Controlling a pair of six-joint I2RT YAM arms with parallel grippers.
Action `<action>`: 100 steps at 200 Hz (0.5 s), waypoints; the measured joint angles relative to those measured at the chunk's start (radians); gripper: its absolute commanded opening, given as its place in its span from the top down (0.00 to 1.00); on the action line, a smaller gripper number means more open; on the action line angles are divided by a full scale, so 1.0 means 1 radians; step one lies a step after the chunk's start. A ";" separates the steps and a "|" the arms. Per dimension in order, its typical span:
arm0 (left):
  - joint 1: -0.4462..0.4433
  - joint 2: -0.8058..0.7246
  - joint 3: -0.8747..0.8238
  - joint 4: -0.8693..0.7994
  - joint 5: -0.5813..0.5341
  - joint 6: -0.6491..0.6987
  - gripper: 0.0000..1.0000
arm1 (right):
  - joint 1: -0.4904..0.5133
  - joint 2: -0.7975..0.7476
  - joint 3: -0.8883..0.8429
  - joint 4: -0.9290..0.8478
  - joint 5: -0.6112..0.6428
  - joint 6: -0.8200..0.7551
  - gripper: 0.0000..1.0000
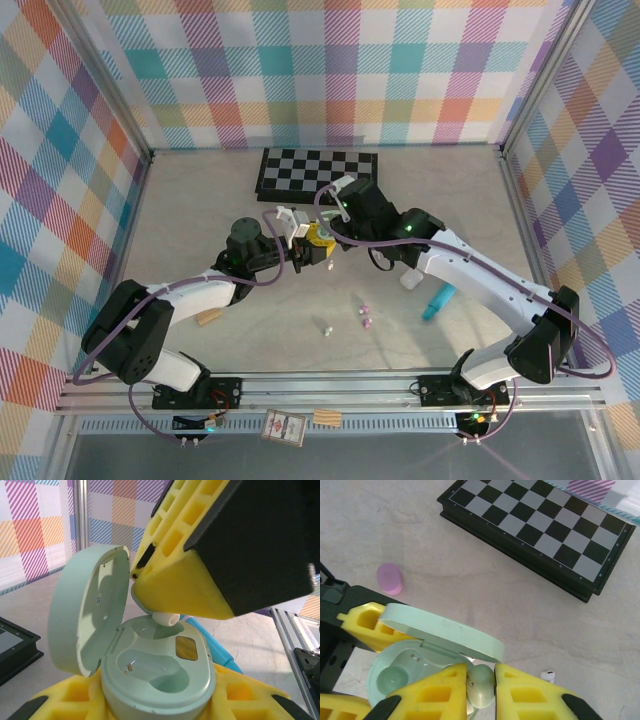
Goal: Insert the wireless bluetooth earbuds into the charging case
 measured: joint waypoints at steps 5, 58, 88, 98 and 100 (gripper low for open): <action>0.000 0.000 0.000 0.000 0.000 0.000 0.71 | 0.003 0.000 0.002 0.000 -0.004 0.000 0.81; 0.000 0.000 0.006 0.000 0.007 0.000 0.71 | 0.011 0.001 0.008 0.000 -0.029 0.004 0.80; 0.000 0.000 0.006 -0.004 0.007 0.000 0.71 | 0.011 0.005 0.010 -0.002 -0.027 0.009 0.78; 0.000 0.000 0.006 -0.004 0.008 0.000 0.71 | 0.011 0.006 0.010 -0.003 -0.029 0.015 0.76; 0.000 0.000 0.006 -0.004 0.008 0.000 0.71 | 0.011 0.006 0.010 -0.003 -0.029 0.016 0.75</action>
